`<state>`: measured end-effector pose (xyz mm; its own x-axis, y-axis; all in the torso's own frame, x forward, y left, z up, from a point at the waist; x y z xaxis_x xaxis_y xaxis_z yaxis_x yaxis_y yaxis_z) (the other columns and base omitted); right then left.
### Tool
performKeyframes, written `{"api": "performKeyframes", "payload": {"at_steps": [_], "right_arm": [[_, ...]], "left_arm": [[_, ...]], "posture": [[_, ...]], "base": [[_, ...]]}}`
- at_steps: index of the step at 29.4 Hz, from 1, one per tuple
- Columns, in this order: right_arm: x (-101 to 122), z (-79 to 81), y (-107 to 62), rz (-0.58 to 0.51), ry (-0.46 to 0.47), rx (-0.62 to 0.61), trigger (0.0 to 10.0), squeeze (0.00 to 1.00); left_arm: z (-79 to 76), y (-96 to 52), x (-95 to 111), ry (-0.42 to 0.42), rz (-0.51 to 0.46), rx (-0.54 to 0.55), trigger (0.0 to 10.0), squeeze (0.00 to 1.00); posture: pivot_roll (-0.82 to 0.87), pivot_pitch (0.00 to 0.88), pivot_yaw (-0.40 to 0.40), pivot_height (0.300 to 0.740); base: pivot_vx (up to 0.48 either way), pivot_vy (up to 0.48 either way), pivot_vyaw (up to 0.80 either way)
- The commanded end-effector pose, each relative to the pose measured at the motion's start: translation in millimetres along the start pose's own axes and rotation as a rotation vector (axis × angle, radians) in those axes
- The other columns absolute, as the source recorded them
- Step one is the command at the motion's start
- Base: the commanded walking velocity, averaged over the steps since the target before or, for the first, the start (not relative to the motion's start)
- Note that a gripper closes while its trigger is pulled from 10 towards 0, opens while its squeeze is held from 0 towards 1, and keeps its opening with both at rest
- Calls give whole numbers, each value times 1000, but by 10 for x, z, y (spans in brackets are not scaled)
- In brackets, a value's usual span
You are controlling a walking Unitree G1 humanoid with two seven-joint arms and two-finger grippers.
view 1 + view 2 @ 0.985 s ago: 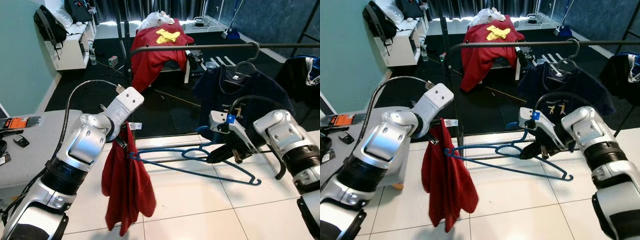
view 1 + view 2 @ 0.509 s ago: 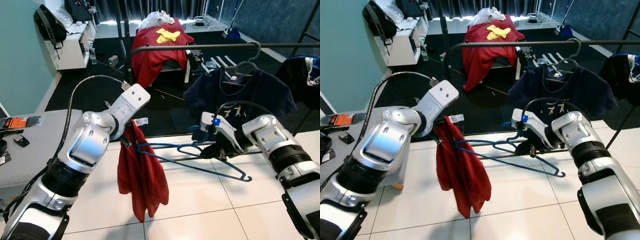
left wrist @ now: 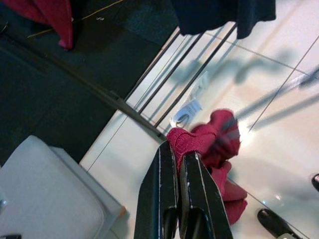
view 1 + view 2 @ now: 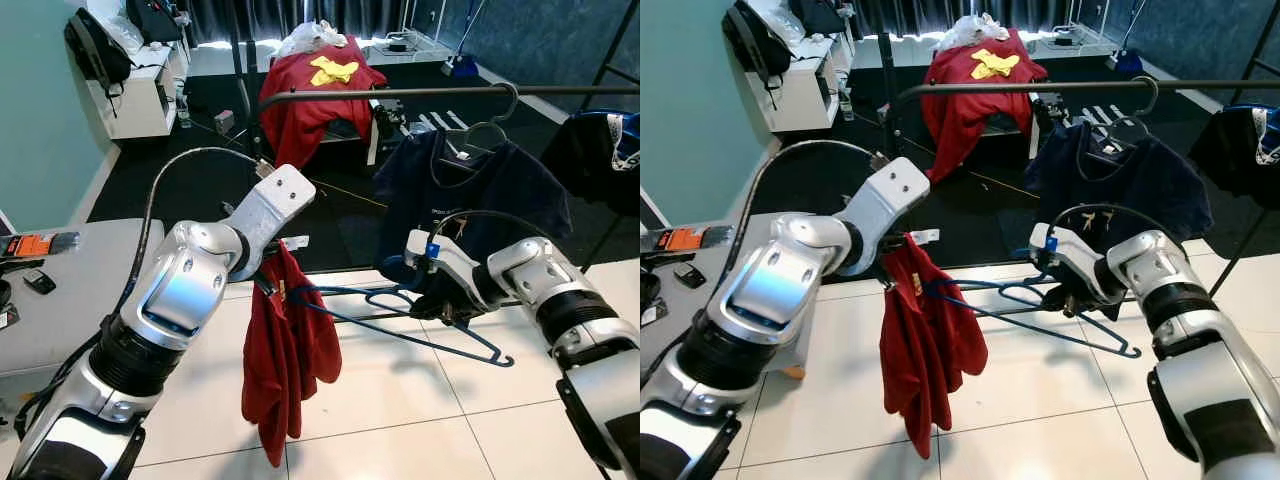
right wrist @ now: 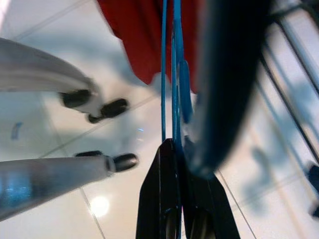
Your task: Hang hanger
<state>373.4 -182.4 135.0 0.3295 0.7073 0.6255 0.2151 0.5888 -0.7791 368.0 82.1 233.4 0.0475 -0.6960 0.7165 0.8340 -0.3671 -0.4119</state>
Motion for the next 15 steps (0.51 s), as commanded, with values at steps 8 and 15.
{"api": "performKeyframes", "payload": {"at_steps": [8,15], "right_arm": [[142,73,-54,-45,-49,80,10000,0],[115,28,-69,-24,-56,48,10000,0]], "left_arm": [[-14,13,62,6,-13,7,10000,0],[-3,0,72,3,-14,5,10000,0]], "posture": [[57,76,8,740],[60,76,5,740]], "base": [[0,0,0],[0,0,0]]}}
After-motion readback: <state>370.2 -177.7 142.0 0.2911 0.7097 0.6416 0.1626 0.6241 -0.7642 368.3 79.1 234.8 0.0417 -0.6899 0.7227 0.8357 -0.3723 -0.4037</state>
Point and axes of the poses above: a point about 5 cm out from each wrist's last joint towards the gripper, its own y axis pointing out of the wrist towards the gripper, its own x axis along the axis of the wrist's last joint, z = x × y, the point moved 5 cm from there along y, pointing out of the wrist towards the gripper, and after that the axes turned 6 degrees about y, right-handed, at the moved point
